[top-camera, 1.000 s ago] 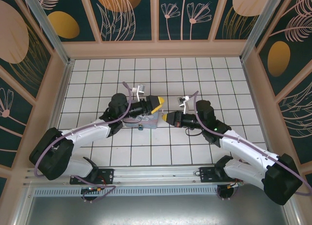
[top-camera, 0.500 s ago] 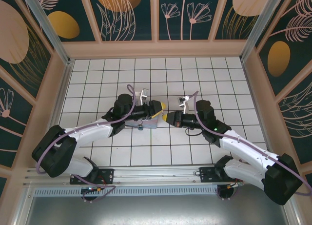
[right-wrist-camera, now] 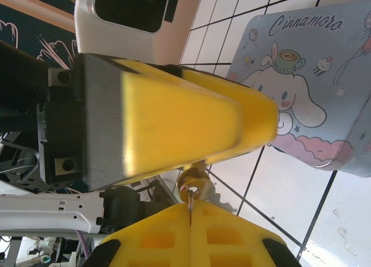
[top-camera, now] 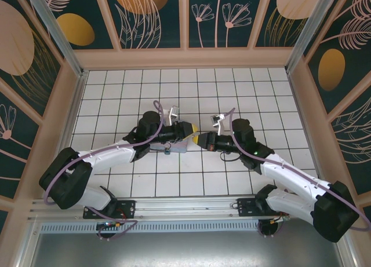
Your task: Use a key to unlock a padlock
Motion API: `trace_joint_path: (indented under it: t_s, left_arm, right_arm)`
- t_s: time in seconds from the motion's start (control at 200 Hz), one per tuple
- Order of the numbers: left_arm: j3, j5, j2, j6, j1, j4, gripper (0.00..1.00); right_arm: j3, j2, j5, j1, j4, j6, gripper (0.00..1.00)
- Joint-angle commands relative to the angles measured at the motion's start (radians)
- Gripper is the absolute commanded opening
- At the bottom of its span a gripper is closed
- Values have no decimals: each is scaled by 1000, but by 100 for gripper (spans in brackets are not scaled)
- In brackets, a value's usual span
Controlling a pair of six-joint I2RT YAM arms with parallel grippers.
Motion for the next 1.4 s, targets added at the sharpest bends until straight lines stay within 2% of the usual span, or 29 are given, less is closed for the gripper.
trace_joint_path:
  t_s: [0.0, 0.13, 0.275, 0.29, 0.33, 0.355, 0.39, 0.415, 0.601, 0.781, 1.066, 1.231, 1.396]
  left_arm:
    - [28, -10, 6, 18, -5, -4, 19]
    - [28, -15, 5, 23, -5, -9, 0]
    - [21, -55, -14, 48, -5, -14, 0]
    - [21, -63, -19, 54, -5, -15, 0]
    - [19, -90, -36, 75, -5, -21, 0]
    - [18, -106, -46, 89, -6, -21, 0]
    - [14, -123, -59, 114, -5, -17, 0]
    - [13, -137, -69, 128, -5, -17, 0]
    - [-11, -187, -118, 183, -4, 75, 0]
    - [-65, -233, -146, 149, -5, 272, 0]
    - [-184, -393, -167, -35, -5, 544, 0]
    - [-260, -480, -172, -123, -6, 681, 0]
    - [-269, -505, -183, -146, -5, 725, 0]
  right_arm:
    - [9, 4, 1, -7, 6, -8, 0]
    - [6, 5, 7, -6, 5, -8, 0]
    - [11, -9, 21, -4, -27, -20, 0]
    - [12, -17, 30, -5, -40, -22, 5]
    - [15, -45, 67, -8, -80, -29, 34]
    - [14, -72, 93, -10, -98, -29, 47]
    - [5, -109, 121, -21, -109, -19, 56]
    - [-7, -133, 129, -30, -104, -7, 58]
    - [-90, -244, 183, -64, 50, 93, 57]
    - [-164, -232, 260, -57, 354, 154, 50]
    - [-186, -106, 388, 35, 668, 174, 49]
    - [-156, 7, 459, 99, 800, 192, 58]
    - [-83, 158, 463, 141, 897, 223, 60]
